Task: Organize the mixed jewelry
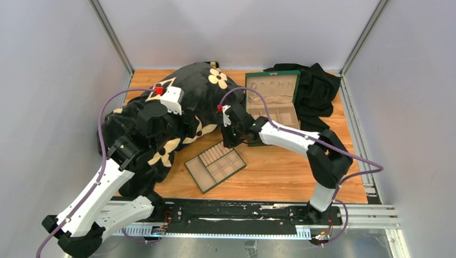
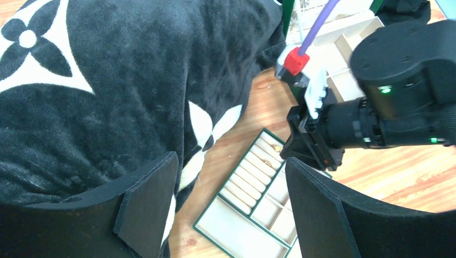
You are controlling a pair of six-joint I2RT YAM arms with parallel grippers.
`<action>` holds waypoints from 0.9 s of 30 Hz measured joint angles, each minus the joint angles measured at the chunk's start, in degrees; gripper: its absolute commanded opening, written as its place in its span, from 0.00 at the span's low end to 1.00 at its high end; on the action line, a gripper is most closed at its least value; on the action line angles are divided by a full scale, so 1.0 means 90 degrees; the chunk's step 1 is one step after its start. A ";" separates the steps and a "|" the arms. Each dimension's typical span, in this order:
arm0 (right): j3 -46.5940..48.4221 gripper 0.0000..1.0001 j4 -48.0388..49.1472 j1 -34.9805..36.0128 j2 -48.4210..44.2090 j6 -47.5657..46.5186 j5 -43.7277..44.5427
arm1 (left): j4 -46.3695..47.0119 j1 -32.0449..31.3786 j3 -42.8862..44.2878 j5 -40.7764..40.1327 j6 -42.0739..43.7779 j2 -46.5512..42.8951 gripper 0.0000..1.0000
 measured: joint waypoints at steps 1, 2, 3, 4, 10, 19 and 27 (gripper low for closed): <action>0.0002 0.23 -0.0010 0.0000 -0.0121 0.0000 0.0024 | 0.0002 0.0000 0.0000 0.0000 -0.0002 0.0000 0.78; 0.0002 0.23 -0.0024 -0.0002 -0.0199 0.0002 0.0041 | 0.0002 0.0000 0.0000 0.0002 -0.0010 0.0000 0.78; 0.0002 0.24 -0.0051 -0.0002 -0.0325 0.0005 0.0073 | 0.0002 0.0000 0.0000 0.0000 -0.0015 0.0000 0.78; -0.0012 0.26 -0.0102 -0.0012 -0.0498 0.0010 0.0141 | 0.0005 0.0000 0.0000 0.0000 -0.0017 0.0000 0.78; -0.0967 0.33 -0.0211 -0.0180 -0.1763 0.0170 0.0624 | 0.0032 0.0000 -0.0005 0.0017 -0.0095 0.0000 0.78; -0.2268 0.33 -0.0804 -0.0296 -0.1938 0.0624 0.1231 | 0.0180 -0.0010 -0.0180 0.0328 -0.0277 0.0325 0.78; -0.2047 0.34 -0.0789 -0.0296 -0.1462 0.1018 0.1518 | 0.0192 -0.0085 -0.0180 0.0415 -0.0374 0.0464 0.78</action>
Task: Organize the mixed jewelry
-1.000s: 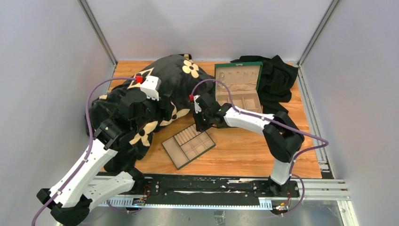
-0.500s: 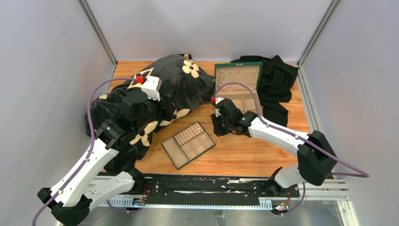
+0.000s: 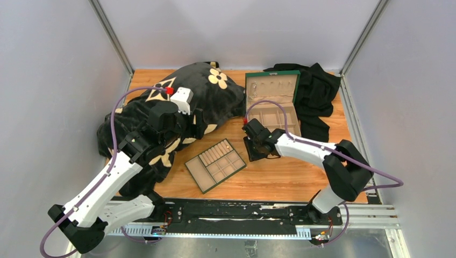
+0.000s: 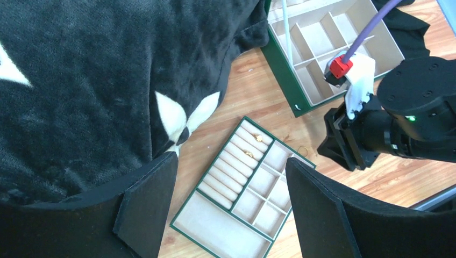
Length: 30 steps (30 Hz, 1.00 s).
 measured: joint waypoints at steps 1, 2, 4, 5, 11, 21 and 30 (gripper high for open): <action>0.0075 0.35 0.0024 0.0000 0.0097 0.0034 0.0007 | 0.0000 -0.0002 0.0000 0.0002 -0.0002 0.0000 0.78; 0.0121 0.34 0.0058 0.0000 0.0168 0.0058 0.0007 | 0.0000 -0.0005 0.0002 0.0002 -0.0005 0.0000 0.78; 0.0163 0.35 0.0170 0.0000 0.0304 0.0129 0.0000 | 0.0000 -0.0007 0.0002 0.0002 -0.0022 -0.0002 0.78; 0.0163 0.35 0.0214 0.0000 0.0357 0.0160 -0.0002 | 0.0000 -0.0007 0.0002 0.0002 -0.0029 -0.0002 0.78; 0.0182 0.34 0.0384 0.0000 0.0656 0.0233 -0.0029 | 0.0000 -0.0007 0.0002 0.0002 -0.0066 -0.0017 0.78; 0.0282 0.32 0.0525 0.0002 0.0804 0.0287 -0.0051 | 0.0000 -0.0007 0.0002 0.0002 -0.0070 -0.0044 0.78; 0.0262 0.31 0.0304 0.0005 0.0743 0.0282 0.0243 | 0.0000 -0.0007 0.0005 0.0019 -0.0063 -0.0041 0.78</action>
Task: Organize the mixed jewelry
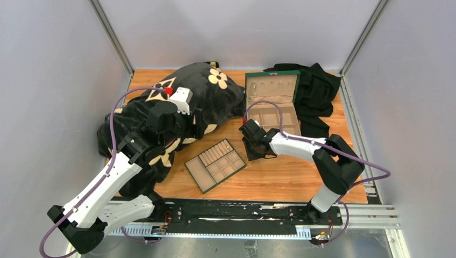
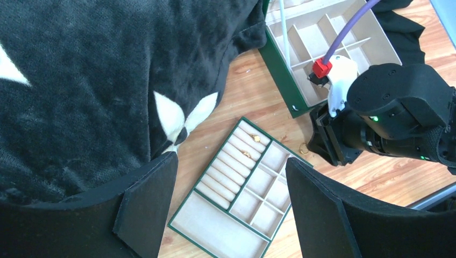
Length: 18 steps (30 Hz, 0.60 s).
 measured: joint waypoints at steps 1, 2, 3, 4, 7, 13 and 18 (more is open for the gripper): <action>-0.0058 0.31 -0.0051 0.0000 -0.0068 -0.0002 0.0058 | 0.0000 0.0000 0.0000 0.0000 0.0002 0.0000 0.78; -0.0112 0.31 -0.0095 0.0000 -0.0126 -0.0002 0.0097 | 0.0000 0.0000 0.0000 0.0002 0.0005 0.0000 0.78; -0.0204 0.31 -0.0165 0.0000 -0.0223 -0.0005 0.0146 | 0.0000 0.0000 0.0000 0.0002 0.0012 0.0002 0.78; -0.0287 0.31 -0.0228 0.0000 -0.0313 -0.0002 0.0192 | 0.0002 0.0000 0.0000 0.0005 0.0019 0.0005 0.78; -0.0486 0.31 -0.0435 0.0000 -0.0573 -0.0005 0.0287 | 0.0007 0.0000 0.0002 0.0007 0.0032 0.0027 0.78; -0.0522 0.31 -0.0704 0.0000 -0.0942 -0.0002 0.0418 | 0.0051 0.0000 0.0007 0.0039 0.0041 0.0063 0.78; -0.0364 0.31 -0.0789 0.0000 -0.0991 -0.0002 0.0437 | 0.0066 0.0000 0.0007 0.0066 0.0041 0.0063 0.78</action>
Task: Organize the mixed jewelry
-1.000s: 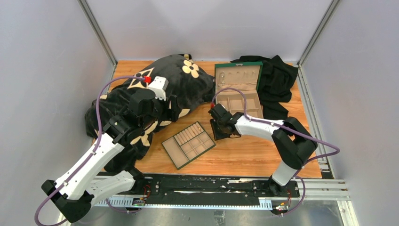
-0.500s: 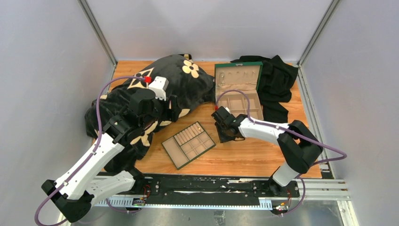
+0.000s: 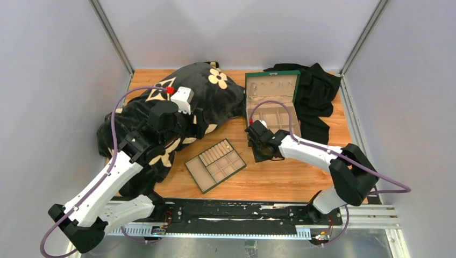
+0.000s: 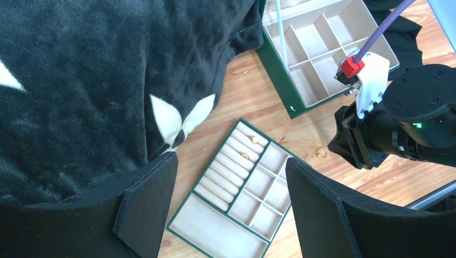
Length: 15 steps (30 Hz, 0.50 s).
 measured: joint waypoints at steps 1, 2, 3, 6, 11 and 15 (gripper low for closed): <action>0.0036 0.31 0.0000 0.0000 0.0000 0.0000 -0.0002 | 0.0005 0.0000 0.0000 0.0002 0.0000 0.0000 0.78; 0.0046 0.31 0.0012 0.0000 0.0002 0.0000 -0.0010 | 0.0005 0.0000 0.0000 0.0005 0.0000 -0.0002 0.78; 0.0049 0.31 0.0017 0.0000 0.0005 0.0000 -0.0019 | 0.0007 0.0000 0.0000 0.0005 0.0000 -0.0007 0.78; 0.0046 0.31 0.0046 0.0000 0.0061 0.0007 -0.0083 | 0.0012 -0.0002 0.0000 0.0002 0.0000 -0.0034 0.78; 0.0010 0.31 0.0187 0.0000 0.0221 0.0046 -0.0219 | 0.0019 -0.0002 0.0000 0.0002 -0.0002 -0.0083 0.78; -0.0049 0.31 0.0296 0.0000 0.0398 0.0073 -0.0301 | 0.0019 -0.0002 0.0000 0.0005 -0.0002 -0.0087 0.78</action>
